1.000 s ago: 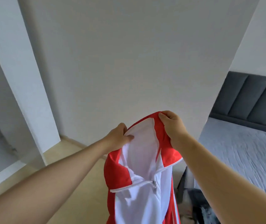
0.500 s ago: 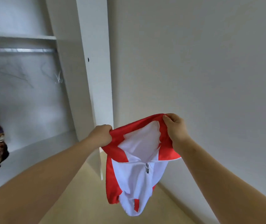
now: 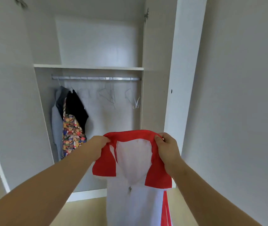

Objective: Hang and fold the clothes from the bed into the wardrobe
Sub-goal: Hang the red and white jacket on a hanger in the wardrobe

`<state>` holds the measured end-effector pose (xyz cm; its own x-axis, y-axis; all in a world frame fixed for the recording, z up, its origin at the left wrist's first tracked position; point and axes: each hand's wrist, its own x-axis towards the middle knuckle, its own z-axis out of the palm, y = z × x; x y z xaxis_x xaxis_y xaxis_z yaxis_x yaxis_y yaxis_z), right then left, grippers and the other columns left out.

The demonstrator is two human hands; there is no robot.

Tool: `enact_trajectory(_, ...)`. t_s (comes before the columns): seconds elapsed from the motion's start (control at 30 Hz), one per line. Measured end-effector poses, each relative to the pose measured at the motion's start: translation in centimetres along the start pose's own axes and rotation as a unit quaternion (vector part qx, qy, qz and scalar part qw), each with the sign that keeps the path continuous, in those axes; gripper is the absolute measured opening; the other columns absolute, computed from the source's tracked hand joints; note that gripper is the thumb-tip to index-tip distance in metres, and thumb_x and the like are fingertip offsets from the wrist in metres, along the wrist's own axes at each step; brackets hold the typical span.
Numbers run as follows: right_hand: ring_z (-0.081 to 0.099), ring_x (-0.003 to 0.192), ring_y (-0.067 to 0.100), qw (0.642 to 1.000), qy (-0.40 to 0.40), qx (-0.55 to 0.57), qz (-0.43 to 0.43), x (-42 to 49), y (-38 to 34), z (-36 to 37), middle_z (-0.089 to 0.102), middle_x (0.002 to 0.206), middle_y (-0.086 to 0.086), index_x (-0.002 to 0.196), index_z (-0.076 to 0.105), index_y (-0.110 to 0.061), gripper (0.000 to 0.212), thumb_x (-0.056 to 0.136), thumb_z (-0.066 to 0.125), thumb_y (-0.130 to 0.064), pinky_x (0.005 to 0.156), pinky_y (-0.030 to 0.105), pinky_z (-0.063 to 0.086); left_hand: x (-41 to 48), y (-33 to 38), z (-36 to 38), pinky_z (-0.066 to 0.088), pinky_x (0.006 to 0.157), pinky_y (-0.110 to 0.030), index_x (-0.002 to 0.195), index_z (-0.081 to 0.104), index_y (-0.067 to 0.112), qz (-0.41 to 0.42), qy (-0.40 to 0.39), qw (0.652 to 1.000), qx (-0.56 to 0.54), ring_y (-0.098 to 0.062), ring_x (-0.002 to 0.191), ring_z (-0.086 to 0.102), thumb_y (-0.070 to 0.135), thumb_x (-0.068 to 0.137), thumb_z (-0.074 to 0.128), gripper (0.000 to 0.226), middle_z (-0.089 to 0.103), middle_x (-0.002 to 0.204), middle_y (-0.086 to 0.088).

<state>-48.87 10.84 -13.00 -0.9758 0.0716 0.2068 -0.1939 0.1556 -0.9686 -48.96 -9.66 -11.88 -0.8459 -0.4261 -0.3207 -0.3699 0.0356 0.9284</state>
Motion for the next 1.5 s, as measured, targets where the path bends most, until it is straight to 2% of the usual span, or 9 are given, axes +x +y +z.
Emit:
enact_trajectory(0.1,0.054,0.071,0.013,1.0,-0.021,0.003,0.004,5.0,1.2,3.2,0.057,0.077,-0.002,0.08,0.054,-0.019,0.022,0.098,0.041,-0.019,0.062,0.021,0.046,4.2,2.0,0.4,0.044,0.06,-0.035,0.113,0.058,-0.007,0.004,0.02,1.0,-0.009,-0.025,0.06,0.05,0.013,0.09,0.059,0.031,0.055,0.069,-0.013)
enact_trajectory(0.23,0.06,0.08,0.019,0.997,-0.067,-0.007,0.033,12.2,2.0,8.2,0.061,0.087,0.004,0.088,0.054,-0.019,0.016,0.098,0.042,-0.024,0.075,0.033,0.054,10.2,4.8,-0.3,0.047,0.082,-0.04,0.111,0.06,-0.005,0.014,0.057,0.998,-0.007,-0.03,0.072,0.056,0.015,0.088,0.062,0.031,0.059,0.075,-0.015)
enact_trajectory(0.33,0.056,0.07,0.012,0.996,-0.087,-0.035,0.014,17.0,1.8,11.9,0.058,0.08,-0.001,0.089,0.054,-0.018,0.014,0.097,0.045,-0.024,0.061,0.024,0.048,13.7,6.4,-2.3,0.047,0.088,-0.042,0.11,0.059,-0.002,0.016,0.091,0.995,-0.037,-0.033,0.086,0.058,0.018,0.088,0.063,0.03,0.061,0.081,-0.016)
enact_trajectory(0.53,0.05,0.066,0.009,0.986,-0.157,-0.05,0.008,23.2,2.1,21.8,0.056,0.078,-0.002,0.083,0.052,-0.018,0.014,0.095,0.045,-0.019,0.056,0.02,0.041,20.9,7.5,-7.9,0.045,0.077,-0.034,0.1,0.059,0.008,0.072,0.172,0.982,-0.044,-0.029,0.082,0.057,0.022,0.094,0.053,0.017,0.061,0.086,-0.014)
enact_trajectory(0.67,0.049,0.064,0.007,0.98,-0.186,-0.071,-0.004,26.4,2.9,28.2,0.054,0.076,-0.004,0.081,0.05,-0.019,0.014,0.094,0.046,-0.021,0.055,0.017,0.04,27.3,8.0,-11.1,0.042,0.064,-0.03,0.073,0.051,0.017,0.105,0.203,0.973,-0.036,-0.019,0.064,0.051,0.023,0.096,0.047,0.024,0.054,0.071,-0.006)
enact_trajectory(0.93,0.052,0.065,0.016,0.97,-0.23,-0.077,0.009,34.2,1.2,38.9,0.058,0.074,0.002,0.078,0.053,-0.015,0.016,0.091,0.05,-0.022,0.064,0.029,0.047,37.6,13.4,-15.4,0.049,0.082,-0.039,0.088,0.057,0.013,0.134,0.161,0.972,-0.111,-0.029,0.08,0.06,0.021,0.096,0.045,0.017,0.062,0.085,-0.014)
enact_trajectory(1.13,0.052,0.065,0.011,0.959,-0.241,-0.141,-0.041,38.8,2.8,44.3,0.059,0.075,-0.002,0.078,0.056,-0.015,0.016,0.091,0.047,-0.017,0.06,0.022,0.043,43.8,14.1,-16.3,0.046,0.054,-0.025,0.082,0.056,0.016,0.121,0.135,0.977,-0.109,-0.018,0.063,0.057,0.014,0.094,0.048,0.014,0.059,0.073,-0.008)
enact_trajectory(1.4,0.045,0.056,0.005,0.956,-0.241,-0.137,-0.092,47.1,3.5,52.7,0.054,0.07,-0.006,0.086,0.057,-0.015,0.017,0.094,0.041,-0.013,0.041,0.005,0.035,54.2,16.3,-19.4,0.05,0.082,-0.038,0.086,0.056,0.011,0.068,0.185,0.976,-0.094,-0.028,0.082,0.058,0.015,0.093,0.048,0.011,0.059,0.081,-0.011)
enact_trajectory(1.5,0.047,0.061,0.014,0.955,-0.235,-0.148,-0.101,50.3,3.7,55.6,0.061,0.079,0.013,0.099,0.06,0.0,0.024,0.095,0.037,-0.007,0.053,0.021,0.04,57.7,17.5,-20.1,0.044,0.099,-0.044,0.105,0.058,0.003,0.026,0.188,0.977,-0.094,-0.036,0.105,0.057,0.016,0.094,0.047,0.02,0.059,0.1,-0.019)
